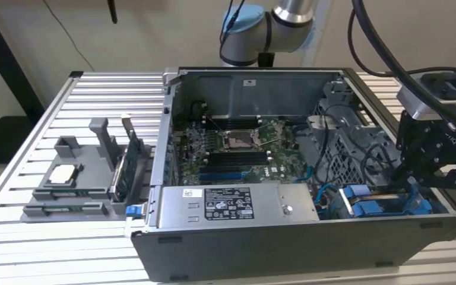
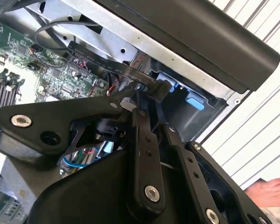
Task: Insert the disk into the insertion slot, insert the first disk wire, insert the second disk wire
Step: 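Insert the first disk wire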
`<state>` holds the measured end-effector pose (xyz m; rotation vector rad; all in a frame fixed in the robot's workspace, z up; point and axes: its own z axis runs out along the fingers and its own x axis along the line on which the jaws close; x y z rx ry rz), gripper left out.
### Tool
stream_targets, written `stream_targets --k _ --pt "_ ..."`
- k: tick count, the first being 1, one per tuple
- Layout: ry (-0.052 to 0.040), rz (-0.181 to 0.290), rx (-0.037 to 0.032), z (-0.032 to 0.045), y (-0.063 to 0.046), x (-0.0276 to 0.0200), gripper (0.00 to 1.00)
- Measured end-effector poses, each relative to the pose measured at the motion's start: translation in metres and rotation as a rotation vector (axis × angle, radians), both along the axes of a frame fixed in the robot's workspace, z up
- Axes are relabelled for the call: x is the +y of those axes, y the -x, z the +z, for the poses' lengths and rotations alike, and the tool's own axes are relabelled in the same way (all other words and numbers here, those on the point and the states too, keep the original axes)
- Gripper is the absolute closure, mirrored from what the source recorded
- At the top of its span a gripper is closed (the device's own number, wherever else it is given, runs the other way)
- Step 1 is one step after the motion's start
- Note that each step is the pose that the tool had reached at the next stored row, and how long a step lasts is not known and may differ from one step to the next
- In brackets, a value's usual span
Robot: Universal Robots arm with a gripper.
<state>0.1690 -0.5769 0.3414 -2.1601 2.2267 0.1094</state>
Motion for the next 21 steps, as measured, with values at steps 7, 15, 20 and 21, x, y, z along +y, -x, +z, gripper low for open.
stream_targets --k 7,15,20,21 --pt "0.0 0.0 -0.0006 -0.0014 0.0 0.0021 0.81" --pt "0.0016 -0.003 -0.0022 -0.0066 0.0 0.0022 0.81" --pt "0.0004 -0.003 -0.0021 -0.0082 0.0001 0.0022 0.74" --pt "0.0004 -0.003 -0.0021 -0.0082 0.0001 0.0022 0.67"
